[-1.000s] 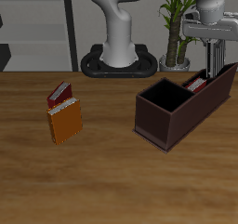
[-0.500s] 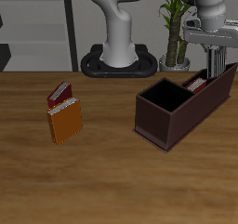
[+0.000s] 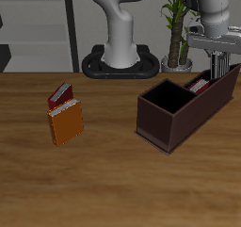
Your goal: Place the left red book into the left desk caddy's back compartment and place the striped book into the left desk caddy's left compartment and place the right red book into the left desk caddy's front compartment
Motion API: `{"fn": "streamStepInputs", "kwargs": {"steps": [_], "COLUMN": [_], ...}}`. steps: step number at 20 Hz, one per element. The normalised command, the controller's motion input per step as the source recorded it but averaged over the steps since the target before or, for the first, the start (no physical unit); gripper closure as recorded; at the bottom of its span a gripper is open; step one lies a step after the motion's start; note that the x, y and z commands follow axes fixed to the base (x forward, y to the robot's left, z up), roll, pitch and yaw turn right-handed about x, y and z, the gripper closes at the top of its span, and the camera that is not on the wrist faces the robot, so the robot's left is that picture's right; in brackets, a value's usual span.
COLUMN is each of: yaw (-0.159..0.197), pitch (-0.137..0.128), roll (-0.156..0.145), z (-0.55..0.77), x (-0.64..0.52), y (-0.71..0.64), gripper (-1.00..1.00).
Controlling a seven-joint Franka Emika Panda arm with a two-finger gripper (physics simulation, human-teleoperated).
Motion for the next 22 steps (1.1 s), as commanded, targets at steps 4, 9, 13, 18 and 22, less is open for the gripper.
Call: {"fn": "streamStepInputs", "kwargs": {"steps": [4, 9, 13, 18, 22], "yaw": [-0.008, 0.011, -0.009, -0.008, 0.008], "pitch": [0.031, 0.022, 0.036, 0.032, 0.008], "roll": [-0.005, -0.001, 0.007, 0.015, -0.001], "z": [-0.11, -0.12, -0.14, -0.16, -0.14], "x": [0.07, 0.08, 0.06, 0.01, 0.00], "y": [0.00, 0.01, 0.02, 0.03, 0.03], "gripper": [1.00, 1.00, 1.00, 1.00, 1.00]}}
